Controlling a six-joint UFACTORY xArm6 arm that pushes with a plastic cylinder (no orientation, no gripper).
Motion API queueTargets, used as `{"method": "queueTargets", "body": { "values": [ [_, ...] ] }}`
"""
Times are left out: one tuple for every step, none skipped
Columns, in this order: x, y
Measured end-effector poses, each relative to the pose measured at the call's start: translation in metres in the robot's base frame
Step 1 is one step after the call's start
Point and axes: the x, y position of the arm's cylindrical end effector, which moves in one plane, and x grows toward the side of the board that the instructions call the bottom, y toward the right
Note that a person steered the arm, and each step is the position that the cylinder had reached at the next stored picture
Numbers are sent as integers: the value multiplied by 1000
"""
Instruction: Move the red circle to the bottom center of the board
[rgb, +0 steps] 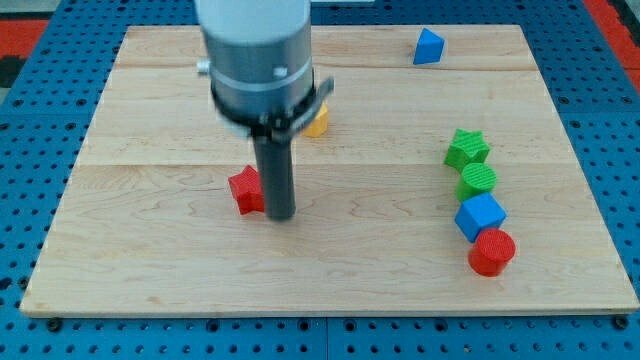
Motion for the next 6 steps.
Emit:
{"method": "queueTargets", "body": {
  "values": [
    [67, 66],
    [79, 98],
    [78, 160],
    [74, 268],
    [59, 304],
    [16, 217]
  ]
}}
